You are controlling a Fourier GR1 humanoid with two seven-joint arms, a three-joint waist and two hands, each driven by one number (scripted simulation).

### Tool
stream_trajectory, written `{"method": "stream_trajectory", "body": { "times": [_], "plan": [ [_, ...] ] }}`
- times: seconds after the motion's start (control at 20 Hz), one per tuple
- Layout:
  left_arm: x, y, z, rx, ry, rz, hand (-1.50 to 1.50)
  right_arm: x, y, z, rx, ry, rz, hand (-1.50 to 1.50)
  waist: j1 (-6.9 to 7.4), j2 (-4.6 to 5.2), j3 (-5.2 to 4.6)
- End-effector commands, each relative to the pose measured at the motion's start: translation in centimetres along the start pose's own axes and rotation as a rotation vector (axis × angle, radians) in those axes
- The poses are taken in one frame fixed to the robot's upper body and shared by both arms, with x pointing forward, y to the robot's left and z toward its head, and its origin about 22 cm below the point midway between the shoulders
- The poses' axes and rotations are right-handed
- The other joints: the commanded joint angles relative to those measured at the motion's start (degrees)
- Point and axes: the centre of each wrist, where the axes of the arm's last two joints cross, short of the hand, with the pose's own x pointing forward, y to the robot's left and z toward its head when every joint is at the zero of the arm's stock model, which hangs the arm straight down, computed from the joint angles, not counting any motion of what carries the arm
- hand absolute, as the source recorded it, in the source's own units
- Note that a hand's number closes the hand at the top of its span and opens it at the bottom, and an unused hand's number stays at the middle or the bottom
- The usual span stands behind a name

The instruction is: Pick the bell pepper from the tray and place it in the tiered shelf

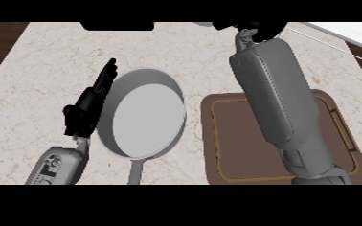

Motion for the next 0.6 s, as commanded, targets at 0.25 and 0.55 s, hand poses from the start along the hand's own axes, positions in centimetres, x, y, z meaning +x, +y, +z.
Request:
{"method": "stream_trajectory", "body": {
  "times": [0.25,0.55],
  "plan": [
    [-1.5,-0.4,0.6,0.022,0.049,-0.008,0.00,3.5,-6.0,-3.4,-0.246,0.107,0.033,1.50,-0.66,0.26,-0.36],
    [-1.0,-0.8,0.5,0.010,0.065,0.004,0.00,4.1,-8.4,-6.5,-0.354,0.108,0.105,1.50,-0.11,0.43,-0.35]
  ]
}}
